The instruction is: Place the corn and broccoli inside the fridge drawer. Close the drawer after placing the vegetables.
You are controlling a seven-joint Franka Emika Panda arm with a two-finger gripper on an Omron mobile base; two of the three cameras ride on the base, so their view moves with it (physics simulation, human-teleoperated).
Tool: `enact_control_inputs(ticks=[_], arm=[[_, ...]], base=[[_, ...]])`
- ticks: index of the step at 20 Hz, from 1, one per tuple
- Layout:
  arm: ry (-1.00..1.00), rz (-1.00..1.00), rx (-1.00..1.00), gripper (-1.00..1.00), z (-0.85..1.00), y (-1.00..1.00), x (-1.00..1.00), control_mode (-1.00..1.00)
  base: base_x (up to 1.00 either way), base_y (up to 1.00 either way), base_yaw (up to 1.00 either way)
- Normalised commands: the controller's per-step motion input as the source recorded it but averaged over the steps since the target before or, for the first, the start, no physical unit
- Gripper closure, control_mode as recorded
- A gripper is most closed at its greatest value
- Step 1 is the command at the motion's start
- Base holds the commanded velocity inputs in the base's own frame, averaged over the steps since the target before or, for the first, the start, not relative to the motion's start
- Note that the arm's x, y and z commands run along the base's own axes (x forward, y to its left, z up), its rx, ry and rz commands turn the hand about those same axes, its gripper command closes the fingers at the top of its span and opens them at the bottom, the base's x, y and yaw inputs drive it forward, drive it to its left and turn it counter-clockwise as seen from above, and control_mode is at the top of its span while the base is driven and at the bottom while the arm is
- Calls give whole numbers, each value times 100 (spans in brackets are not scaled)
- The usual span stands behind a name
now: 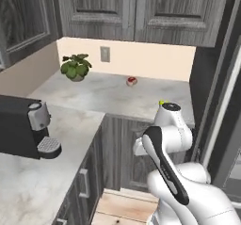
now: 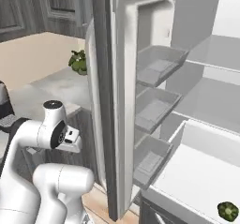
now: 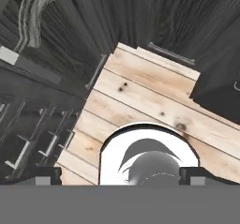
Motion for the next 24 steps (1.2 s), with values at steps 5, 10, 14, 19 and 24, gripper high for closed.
enact_control_inputs(ticks=[5,10,14,19,24], arm=[[0,0,0,-100,0,0,0,100],[0,0,0,-100,0,0,0,100],[0,0,0,-100,0,0,0,100],[0,0,0,-100,0,0,0,100],[0,0,0,-100,0,0,0,100]], base=[[56,36,-60],[69,29,-38],[71,13,-32],[44,44,-25],[45,41,-13]])
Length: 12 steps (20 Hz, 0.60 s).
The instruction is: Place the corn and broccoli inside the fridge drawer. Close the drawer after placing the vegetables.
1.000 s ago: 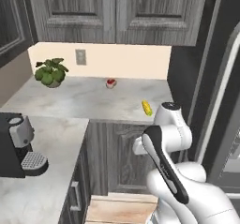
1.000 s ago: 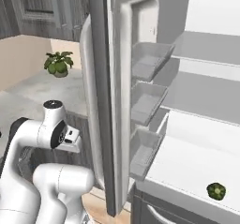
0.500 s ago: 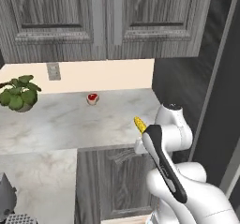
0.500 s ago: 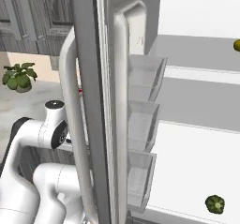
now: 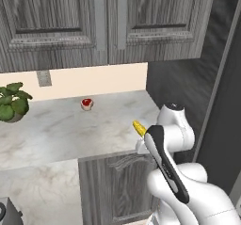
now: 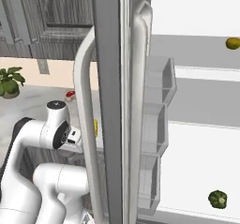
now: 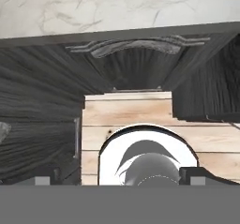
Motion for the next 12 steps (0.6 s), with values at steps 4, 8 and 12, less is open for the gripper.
enact_control_inputs(ticks=[4,8,12], arm=[[7,5,0,-100,-9,22,92,-100],[5,7,-2,-100,-26,-8,100,-100],[7,0,-12,-100,-25,-15,80,-100]], base=[[0,0,0],[0,0,0],[0,0,0]])
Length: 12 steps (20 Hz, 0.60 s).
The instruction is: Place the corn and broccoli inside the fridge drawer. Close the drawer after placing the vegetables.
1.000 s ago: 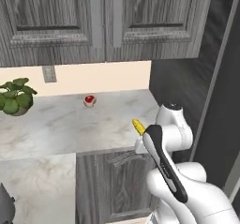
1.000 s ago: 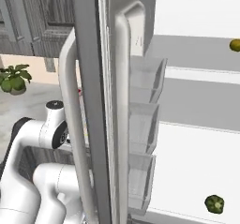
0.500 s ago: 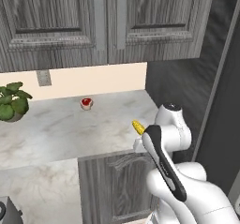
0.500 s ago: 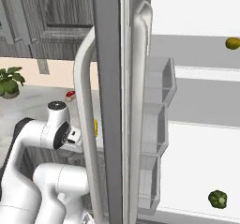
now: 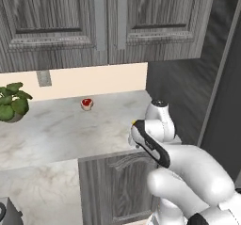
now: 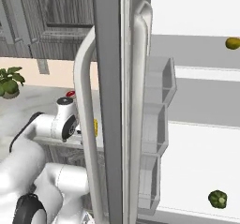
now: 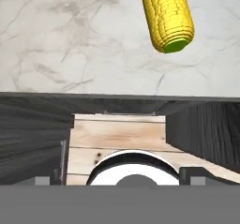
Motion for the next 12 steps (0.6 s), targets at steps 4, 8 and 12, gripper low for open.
enact_control_inputs(ticks=[4,8,12], arm=[[0,-1,-1,-100,-26,-32,71,-100],[0,0,0,-100,-1,-18,72,-100],[0,0,0,-100,-35,0,76,-100]], base=[[0,0,0],[0,0,0],[0,0,0]])
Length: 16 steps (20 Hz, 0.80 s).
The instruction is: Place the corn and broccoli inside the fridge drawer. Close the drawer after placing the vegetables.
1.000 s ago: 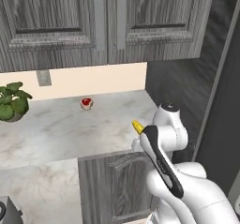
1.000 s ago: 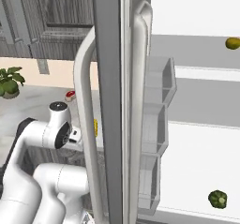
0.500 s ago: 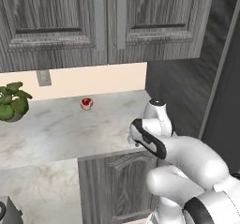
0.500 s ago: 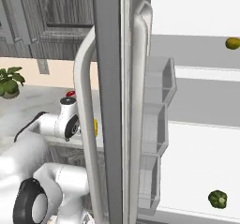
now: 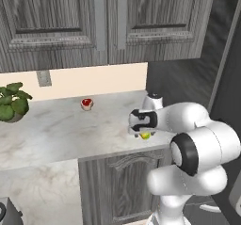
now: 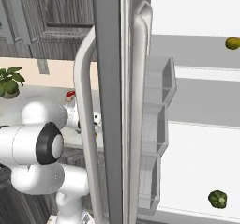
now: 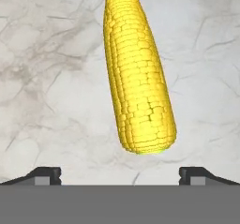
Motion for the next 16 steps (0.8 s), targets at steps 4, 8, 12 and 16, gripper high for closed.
enact_control_inputs(ticks=[4,8,12,16], arm=[[0,0,0,-100,-39,-1,52,-100],[0,1,0,-100,-38,-7,33,-100],[0,7,-2,-100,-54,-2,6,-100],[-1,10,-2,100,-46,6,0,-100]], base=[[0,0,0],[0,0,0],[0,0,0],[0,0,0]])
